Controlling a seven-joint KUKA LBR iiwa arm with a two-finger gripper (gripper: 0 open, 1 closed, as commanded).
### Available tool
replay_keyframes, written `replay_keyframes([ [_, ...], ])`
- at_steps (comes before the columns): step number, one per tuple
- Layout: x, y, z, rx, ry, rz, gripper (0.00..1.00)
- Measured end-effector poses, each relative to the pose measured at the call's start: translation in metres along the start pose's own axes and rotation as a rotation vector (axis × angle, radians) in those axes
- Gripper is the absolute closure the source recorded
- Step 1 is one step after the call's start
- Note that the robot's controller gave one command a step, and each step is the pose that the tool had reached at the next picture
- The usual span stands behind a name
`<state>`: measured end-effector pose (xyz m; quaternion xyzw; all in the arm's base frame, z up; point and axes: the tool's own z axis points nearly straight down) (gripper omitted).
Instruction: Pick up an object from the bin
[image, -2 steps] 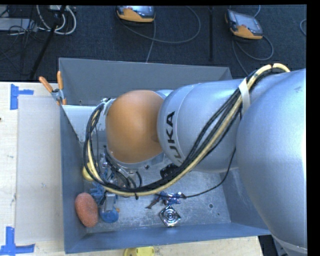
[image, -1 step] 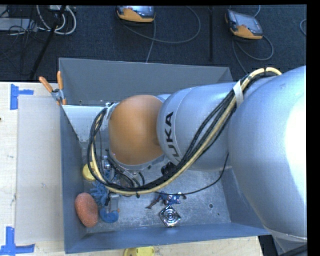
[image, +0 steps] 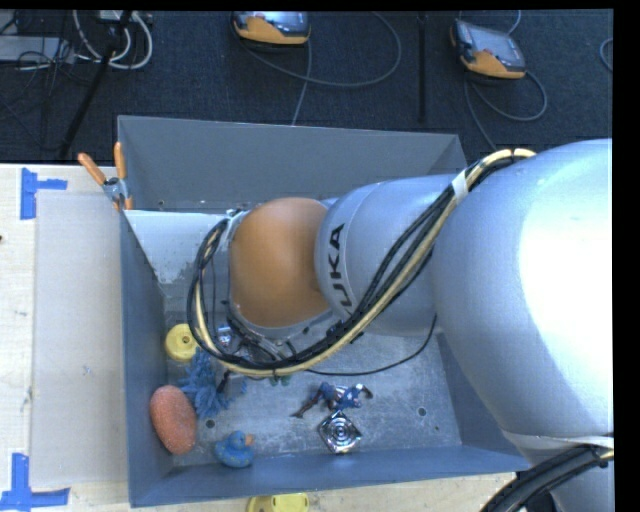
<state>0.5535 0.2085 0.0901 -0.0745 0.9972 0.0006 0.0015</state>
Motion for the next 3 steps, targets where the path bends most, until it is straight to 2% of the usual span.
replay_keyframes([
  [1,0.0,0.0,0.0,0.0,0.0,0.001,1.0],
  [2,-0.011,0.008,-0.103,0.001,0.002,-0.003,1.0],
  [3,-0.011,0.008,-0.103,0.0,0.003,-0.002,1.0],
])
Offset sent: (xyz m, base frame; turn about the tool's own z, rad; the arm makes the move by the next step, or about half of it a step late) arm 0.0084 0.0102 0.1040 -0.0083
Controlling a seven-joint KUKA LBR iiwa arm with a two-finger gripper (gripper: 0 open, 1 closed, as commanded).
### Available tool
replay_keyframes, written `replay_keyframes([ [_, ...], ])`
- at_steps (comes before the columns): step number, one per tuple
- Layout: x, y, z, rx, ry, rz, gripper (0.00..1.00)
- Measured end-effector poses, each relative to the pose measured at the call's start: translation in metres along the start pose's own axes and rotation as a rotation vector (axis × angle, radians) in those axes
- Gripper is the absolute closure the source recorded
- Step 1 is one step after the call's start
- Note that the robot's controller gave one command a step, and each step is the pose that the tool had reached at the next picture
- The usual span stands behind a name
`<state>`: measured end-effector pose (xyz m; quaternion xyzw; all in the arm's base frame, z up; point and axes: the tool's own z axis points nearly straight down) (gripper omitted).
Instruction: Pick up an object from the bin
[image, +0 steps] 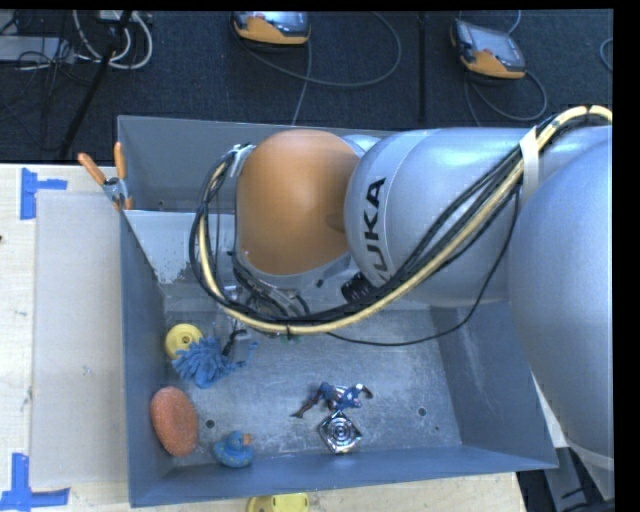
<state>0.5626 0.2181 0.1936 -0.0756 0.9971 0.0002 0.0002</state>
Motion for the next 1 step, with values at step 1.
replay_keyframes([
  [1,-0.012,0.0089,-0.0623,0.001,0.002,-0.005,1.0],
])
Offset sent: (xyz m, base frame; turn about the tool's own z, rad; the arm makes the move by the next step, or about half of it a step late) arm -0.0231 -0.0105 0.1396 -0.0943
